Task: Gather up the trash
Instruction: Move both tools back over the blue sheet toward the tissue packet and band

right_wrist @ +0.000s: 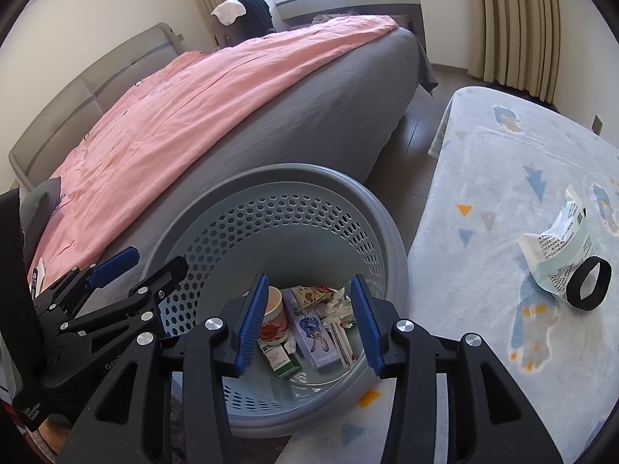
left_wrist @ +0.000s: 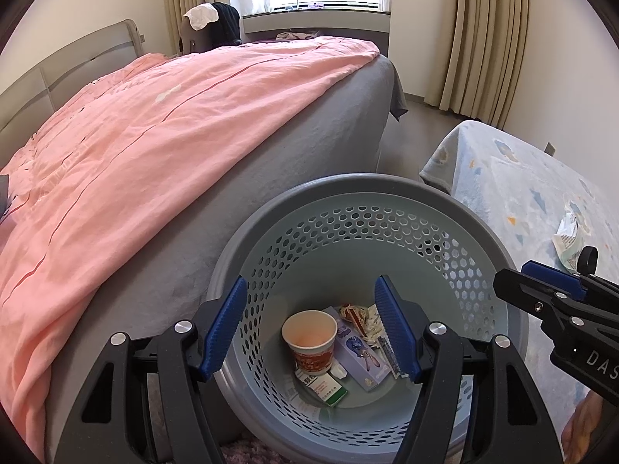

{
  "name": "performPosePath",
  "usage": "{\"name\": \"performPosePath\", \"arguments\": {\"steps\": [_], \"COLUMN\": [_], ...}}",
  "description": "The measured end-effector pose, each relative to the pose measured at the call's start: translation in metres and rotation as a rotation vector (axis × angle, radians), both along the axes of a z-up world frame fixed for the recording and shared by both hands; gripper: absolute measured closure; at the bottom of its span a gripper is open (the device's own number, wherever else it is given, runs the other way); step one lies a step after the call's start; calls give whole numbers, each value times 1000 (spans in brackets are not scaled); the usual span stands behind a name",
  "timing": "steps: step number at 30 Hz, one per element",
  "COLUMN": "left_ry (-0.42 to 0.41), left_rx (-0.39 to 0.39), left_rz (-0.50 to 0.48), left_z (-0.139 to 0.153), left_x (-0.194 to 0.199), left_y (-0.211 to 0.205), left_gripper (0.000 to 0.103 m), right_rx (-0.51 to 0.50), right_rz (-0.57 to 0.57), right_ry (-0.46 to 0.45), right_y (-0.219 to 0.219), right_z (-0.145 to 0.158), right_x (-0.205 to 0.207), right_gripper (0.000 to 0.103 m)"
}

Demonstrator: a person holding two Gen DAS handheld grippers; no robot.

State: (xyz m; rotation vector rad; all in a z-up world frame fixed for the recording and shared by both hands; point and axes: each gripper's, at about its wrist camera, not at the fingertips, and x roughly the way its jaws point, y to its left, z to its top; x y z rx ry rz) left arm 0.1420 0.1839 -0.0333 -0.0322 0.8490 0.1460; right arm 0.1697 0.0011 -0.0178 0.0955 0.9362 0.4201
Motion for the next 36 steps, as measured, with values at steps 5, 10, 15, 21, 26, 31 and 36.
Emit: {"name": "performPosePath", "arguments": {"steps": [5, 10, 15, 21, 26, 31, 36], "left_ry": [-6, -15, -21, -30, -34, -35, -35], "left_rx": [-10, -23, -26, -26, -23, -22, -20], "left_rz": [-2, -21, -50, -84, -105, -120, -134], "left_z": [3, 6, 9, 12, 12, 12, 12], "left_x": [0, -1, -2, -3, -3, -4, -4], "left_y": [-5, -14, -29, -49, -61, -69, -77], "left_gripper": [37, 37, 37, 37, 37, 37, 37], "right_rx": [4, -2, -5, -10, -15, -18, -26], "right_rz": [-20, -48, -81, -122, -165, -209, -251], "right_ry": [-6, -10, -16, -20, -23, -26, -28], "right_y": [-10, -24, -41, -64, -86, -110, -134], "right_z": [3, 5, 7, 8, 8, 8, 8], "right_x": [-1, -3, -4, -7, -9, -12, -15], "right_gripper": [57, 57, 57, 57, 56, 56, 56]}}
